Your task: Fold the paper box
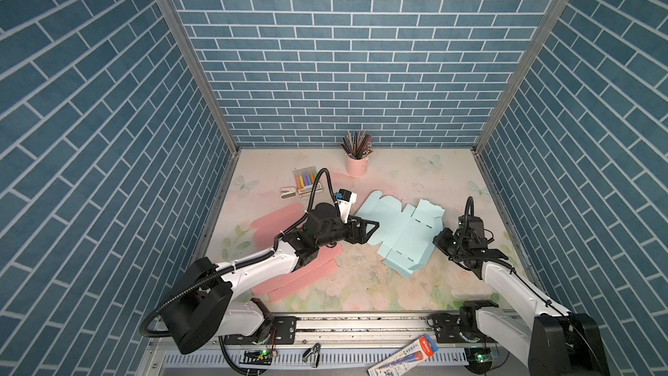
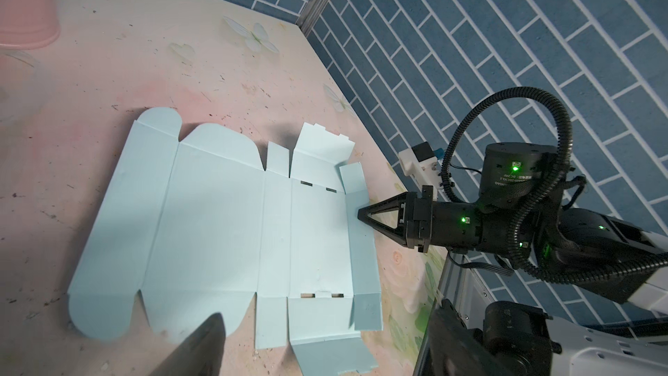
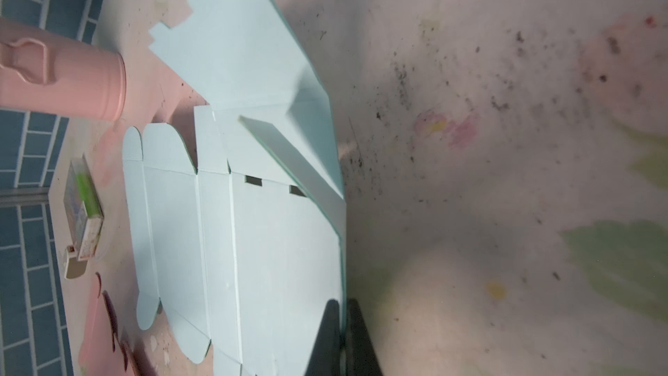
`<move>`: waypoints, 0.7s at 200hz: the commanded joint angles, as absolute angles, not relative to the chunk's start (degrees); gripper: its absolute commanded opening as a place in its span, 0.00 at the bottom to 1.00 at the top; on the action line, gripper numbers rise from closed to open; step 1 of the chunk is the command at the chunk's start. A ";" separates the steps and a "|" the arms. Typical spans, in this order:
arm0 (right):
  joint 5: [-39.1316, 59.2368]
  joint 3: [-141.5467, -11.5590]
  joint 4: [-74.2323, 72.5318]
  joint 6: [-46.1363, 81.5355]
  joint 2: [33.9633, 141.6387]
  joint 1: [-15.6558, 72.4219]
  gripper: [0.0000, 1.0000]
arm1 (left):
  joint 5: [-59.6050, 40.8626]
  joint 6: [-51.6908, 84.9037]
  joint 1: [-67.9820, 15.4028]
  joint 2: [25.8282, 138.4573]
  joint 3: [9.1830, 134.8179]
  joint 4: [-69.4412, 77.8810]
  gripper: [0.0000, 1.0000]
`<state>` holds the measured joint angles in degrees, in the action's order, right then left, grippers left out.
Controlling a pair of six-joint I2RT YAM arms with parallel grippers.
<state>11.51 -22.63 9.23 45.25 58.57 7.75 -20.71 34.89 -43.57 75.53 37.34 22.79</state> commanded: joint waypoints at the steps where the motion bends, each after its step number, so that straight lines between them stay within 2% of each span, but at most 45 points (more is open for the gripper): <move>1: 12.08 -25.85 17.27 37.63 59.73 10.15 0.00 | -19.91 32.79 -42.60 76.26 36.30 20.72 0.88; 37: 9.97 -32.66 22.33 32.02 66.75 15.25 0.00 | -18.60 29.94 -41.70 77.46 36.60 17.82 0.88; 126: 12.36 -48.15 26.03 18.53 86.44 14.53 0.00 | -19.51 29.18 -41.36 79.10 35.90 16.96 0.88; 140: 13.12 -48.05 25.39 18.99 86.62 14.21 0.10 | -19.34 29.27 -41.34 78.93 35.69 16.88 0.88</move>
